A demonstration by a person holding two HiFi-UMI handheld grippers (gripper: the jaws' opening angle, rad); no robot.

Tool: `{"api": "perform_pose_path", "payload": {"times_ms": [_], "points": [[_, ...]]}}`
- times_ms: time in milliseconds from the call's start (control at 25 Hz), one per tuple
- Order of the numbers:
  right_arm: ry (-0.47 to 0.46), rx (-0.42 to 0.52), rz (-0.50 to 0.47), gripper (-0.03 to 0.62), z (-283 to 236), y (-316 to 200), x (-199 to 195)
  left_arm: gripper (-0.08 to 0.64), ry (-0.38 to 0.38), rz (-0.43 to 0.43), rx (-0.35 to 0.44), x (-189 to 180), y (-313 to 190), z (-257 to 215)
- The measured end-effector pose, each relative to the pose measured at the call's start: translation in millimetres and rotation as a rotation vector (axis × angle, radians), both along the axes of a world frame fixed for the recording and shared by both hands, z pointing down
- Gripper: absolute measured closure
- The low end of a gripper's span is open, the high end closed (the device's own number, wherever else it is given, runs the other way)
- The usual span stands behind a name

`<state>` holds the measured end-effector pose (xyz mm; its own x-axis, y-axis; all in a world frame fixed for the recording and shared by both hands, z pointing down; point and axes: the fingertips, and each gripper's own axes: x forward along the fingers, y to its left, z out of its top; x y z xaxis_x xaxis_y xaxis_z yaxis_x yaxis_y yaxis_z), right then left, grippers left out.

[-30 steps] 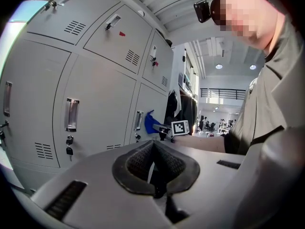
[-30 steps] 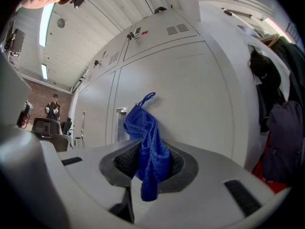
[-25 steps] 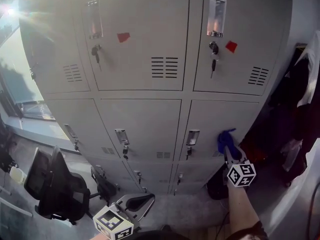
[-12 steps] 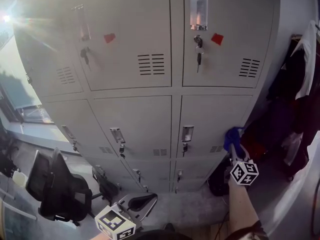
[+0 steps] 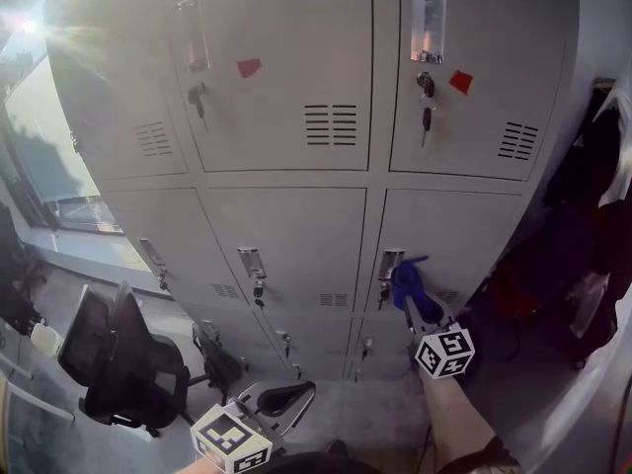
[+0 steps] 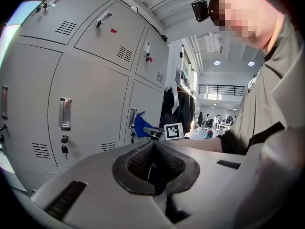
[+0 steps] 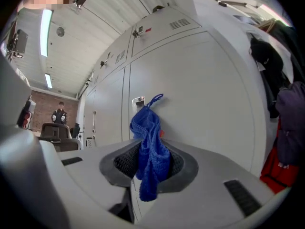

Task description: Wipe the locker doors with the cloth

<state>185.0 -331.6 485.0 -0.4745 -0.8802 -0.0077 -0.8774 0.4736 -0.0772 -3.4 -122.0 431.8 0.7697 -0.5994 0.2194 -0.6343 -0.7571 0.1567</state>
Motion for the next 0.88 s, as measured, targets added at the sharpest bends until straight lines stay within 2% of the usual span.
{"api": "perform_pose_path", "payload": {"times_ms": [200,360,880], "points": [[0.012,-0.026,0.003,0.514,16,-11,-8,0.552,-0.005,-0.03,-0.006,-13,-2,-1],[-0.013,-0.048,0.035,0.514,23,-15,13,0.552,-0.004,-0.039,-0.006,-17,-5,0],[0.004,-0.074,0.296,0.514,31,-11,164,0.552,-0.02,0.042,-0.004,18,-14,6]]}}
